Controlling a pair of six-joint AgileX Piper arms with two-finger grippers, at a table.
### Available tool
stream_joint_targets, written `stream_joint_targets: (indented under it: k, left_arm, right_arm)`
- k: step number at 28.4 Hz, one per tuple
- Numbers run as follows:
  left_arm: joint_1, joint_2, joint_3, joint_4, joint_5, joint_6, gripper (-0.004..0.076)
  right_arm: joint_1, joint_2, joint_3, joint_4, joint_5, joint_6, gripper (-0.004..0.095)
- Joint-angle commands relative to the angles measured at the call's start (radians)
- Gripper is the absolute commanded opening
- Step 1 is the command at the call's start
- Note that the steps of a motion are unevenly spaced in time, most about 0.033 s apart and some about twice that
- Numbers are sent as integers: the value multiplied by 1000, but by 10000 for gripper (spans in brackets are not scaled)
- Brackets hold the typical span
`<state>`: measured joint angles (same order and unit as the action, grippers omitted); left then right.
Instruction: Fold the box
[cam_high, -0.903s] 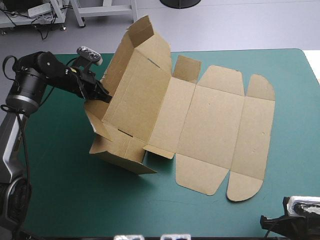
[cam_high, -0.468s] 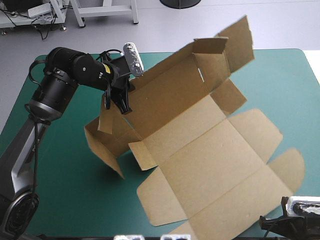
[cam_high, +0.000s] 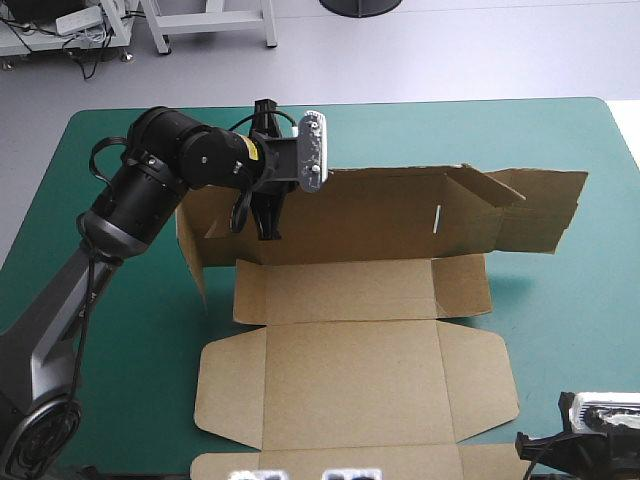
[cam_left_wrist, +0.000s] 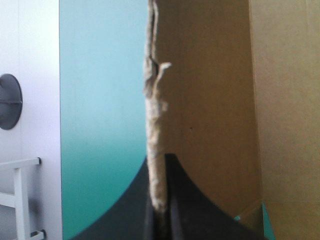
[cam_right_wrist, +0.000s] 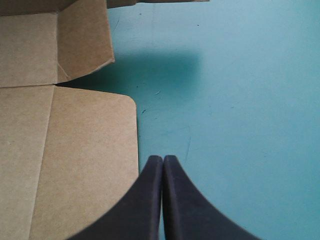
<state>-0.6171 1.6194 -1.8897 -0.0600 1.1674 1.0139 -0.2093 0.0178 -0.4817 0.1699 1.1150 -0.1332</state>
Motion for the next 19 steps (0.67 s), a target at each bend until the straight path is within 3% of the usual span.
stream_joint_targets:
  k: [1,10,19]
  left_arm:
    - [-66,-48,-34,54,-75,18,-10]
    - [-153,-46,44,275,-204,-61,-10]
    - [-185,-83,282,344,-333,-213,-10]
  right_arm:
    - [-1,19,-28,18,-65,-37,-5]
    - [-1,23,-64,36,-36,-33,-5]
    - [-1,209,-333,43,23,-2,-5]
